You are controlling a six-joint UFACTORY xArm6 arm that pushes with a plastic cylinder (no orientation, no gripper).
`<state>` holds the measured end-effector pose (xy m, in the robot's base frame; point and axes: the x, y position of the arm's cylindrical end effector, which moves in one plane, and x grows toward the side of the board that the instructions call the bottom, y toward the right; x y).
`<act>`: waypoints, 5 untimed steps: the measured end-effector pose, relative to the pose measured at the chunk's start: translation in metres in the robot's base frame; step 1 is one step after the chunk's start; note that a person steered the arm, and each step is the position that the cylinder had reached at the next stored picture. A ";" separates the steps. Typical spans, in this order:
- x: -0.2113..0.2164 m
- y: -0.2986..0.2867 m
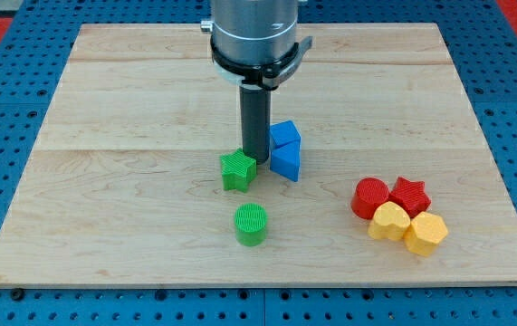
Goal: Slide the green star to the right side of green circle
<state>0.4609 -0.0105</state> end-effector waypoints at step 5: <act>-0.004 -0.080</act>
<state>0.4572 -0.0906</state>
